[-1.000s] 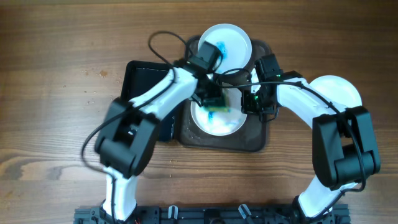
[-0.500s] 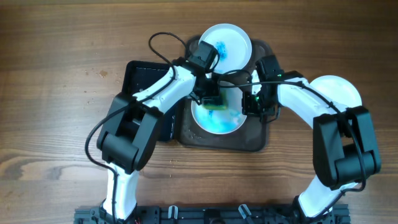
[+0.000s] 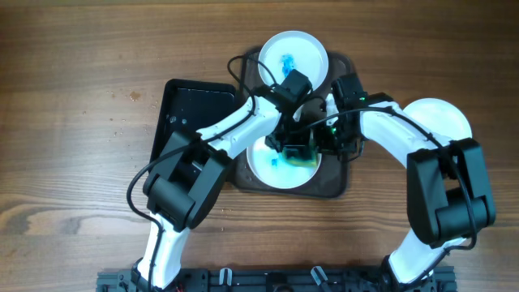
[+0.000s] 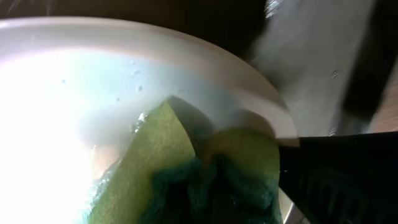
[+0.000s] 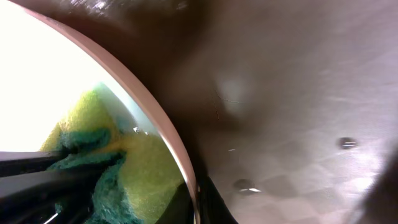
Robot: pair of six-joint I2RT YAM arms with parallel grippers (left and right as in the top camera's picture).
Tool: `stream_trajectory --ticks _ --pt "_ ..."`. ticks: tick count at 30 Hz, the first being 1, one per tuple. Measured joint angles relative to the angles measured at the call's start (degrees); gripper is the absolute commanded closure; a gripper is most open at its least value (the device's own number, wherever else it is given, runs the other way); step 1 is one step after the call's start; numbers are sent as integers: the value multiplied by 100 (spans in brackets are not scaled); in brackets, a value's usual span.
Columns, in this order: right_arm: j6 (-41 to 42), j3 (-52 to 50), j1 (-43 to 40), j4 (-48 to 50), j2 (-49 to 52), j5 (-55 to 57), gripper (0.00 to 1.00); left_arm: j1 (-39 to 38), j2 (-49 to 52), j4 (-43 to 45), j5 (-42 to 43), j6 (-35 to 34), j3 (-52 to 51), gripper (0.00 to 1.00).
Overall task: Clean dirty plates on tray and stack at the side
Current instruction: 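Scrub the blue stain on the front plate with the sponge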
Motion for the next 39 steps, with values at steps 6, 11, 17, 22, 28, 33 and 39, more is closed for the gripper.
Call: stream_trajectory --ticks 6,11,17,22,28,33,39 --pt "-83 -2 149 120 37 -308 96 221 -96 -1016 -981 101 44 96" --pt "533 0 151 98 37 -297 96 570 -129 -1661 -1716 107 28 96" --pt "968 2 138 70 33 -131 96 1038 -195 -1156 -461 518 -168 96" --pt "1259 2 -55 -52 -17 258 96 883 -142 52 999 693 -413 96" --pt "1318 2 -55 -74 -39 382 96 -42 -20 704 1558 426 -476 96" --pt "1322 2 -31 -94 -42 341 96 -33 -33 55 1034 293 -315 96" --pt "1408 0 107 -28 -28 92 96 74 -221 -1283 -717 -13 -188 96"
